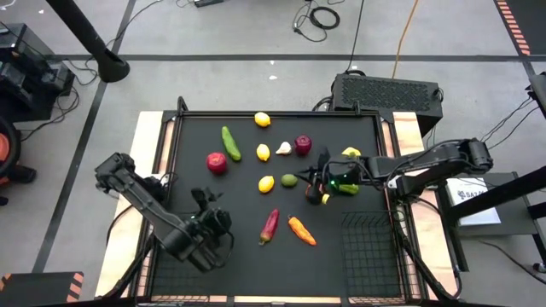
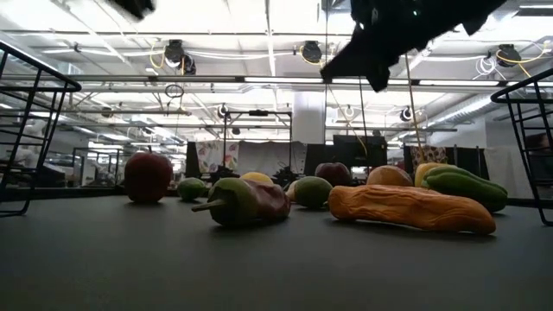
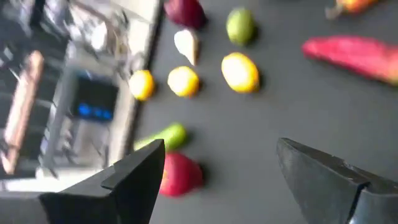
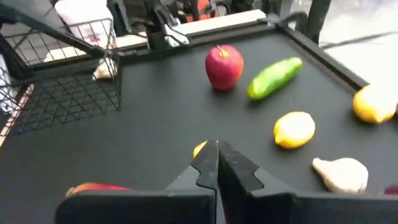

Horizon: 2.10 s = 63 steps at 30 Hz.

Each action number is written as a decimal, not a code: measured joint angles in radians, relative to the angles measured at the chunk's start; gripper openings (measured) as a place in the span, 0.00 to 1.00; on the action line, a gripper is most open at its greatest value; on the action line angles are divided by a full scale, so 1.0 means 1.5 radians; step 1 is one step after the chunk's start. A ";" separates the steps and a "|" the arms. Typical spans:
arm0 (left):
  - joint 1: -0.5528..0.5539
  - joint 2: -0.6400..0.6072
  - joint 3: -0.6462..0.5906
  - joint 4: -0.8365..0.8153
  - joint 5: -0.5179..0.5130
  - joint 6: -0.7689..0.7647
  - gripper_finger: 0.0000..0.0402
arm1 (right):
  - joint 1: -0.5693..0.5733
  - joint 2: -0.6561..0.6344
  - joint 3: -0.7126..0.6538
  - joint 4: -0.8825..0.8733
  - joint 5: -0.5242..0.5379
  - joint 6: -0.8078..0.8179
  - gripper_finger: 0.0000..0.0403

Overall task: Sort produce into baskets
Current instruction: Put the right apple into the bottom right basket

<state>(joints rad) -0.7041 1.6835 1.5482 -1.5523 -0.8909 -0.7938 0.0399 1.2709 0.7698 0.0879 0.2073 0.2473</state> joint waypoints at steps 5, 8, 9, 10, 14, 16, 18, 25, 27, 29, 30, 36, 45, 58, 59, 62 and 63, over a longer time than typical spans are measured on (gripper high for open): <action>0.022 -0.029 0.010 0.029 -0.190 0.079 0.78 | -0.008 0.000 0.035 -0.023 0.000 -0.037 0.00; 0.067 -0.054 -0.007 0.013 -0.242 0.098 0.78 | -0.021 0.000 0.051 -0.042 -0.001 -0.073 0.00; 0.087 -0.065 -0.012 0.014 -0.248 0.101 0.78 | -0.027 0.000 0.054 -0.042 0.000 -0.085 0.00; 0.109 -0.076 -0.017 0.014 -0.251 0.103 0.78 | -0.034 0.000 0.056 -0.042 0.000 -0.095 0.00; 0.202 -0.116 -0.044 0.030 -0.247 0.104 0.78 | -0.082 0.000 0.071 -0.037 0.000 -0.129 0.00; 0.244 -0.133 -0.069 0.072 -0.214 0.131 0.78 | -0.117 0.004 0.083 -0.035 0.002 -0.148 0.01; 0.284 -0.149 -0.102 0.156 -0.165 0.189 0.78 | -0.152 0.015 0.097 -0.040 -0.001 -0.163 0.04; 0.373 -0.164 -0.263 0.687 0.140 0.561 0.78 | -0.268 0.127 0.189 -0.178 -0.058 -0.211 0.21; 0.389 -0.159 -0.287 0.766 0.169 0.633 0.78 | -0.294 0.169 0.225 -0.237 -0.072 -0.215 0.27; 0.403 -0.157 -0.292 0.765 0.172 0.657 0.78 | -0.310 0.204 0.258 -0.301 -0.070 -0.221 0.32; 0.409 -0.157 -0.293 0.751 0.171 0.657 0.78 | -0.315 0.220 0.270 -0.327 -0.068 -0.223 0.35; 0.429 -0.182 -0.292 0.679 0.172 0.639 0.78 | -0.335 0.256 0.290 -0.386 -0.068 -0.228 0.41; 0.437 -0.203 -0.293 0.649 0.172 0.639 0.78 | -0.337 0.257 0.290 -0.404 -0.070 -0.240 0.33; 0.439 -0.204 -0.293 0.649 0.172 0.640 0.78 | -0.337 0.298 0.290 -0.415 -0.070 -0.231 0.29; 0.439 -0.204 -0.293 0.649 0.172 0.640 0.78 | -0.337 0.298 0.290 -0.417 -0.070 -0.229 0.29; 0.439 -0.204 -0.293 0.649 0.172 0.640 0.78 | -0.339 0.298 0.290 -0.426 -0.070 -0.225 0.29; 0.439 -0.204 -0.293 0.649 0.172 0.640 0.78 | -0.340 0.298 0.290 -0.427 -0.070 -0.225 0.29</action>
<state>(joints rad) -0.0456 1.3769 1.1091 -0.5781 -0.6323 0.1658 -0.4706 1.7184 1.2045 -0.5534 0.1024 -0.0906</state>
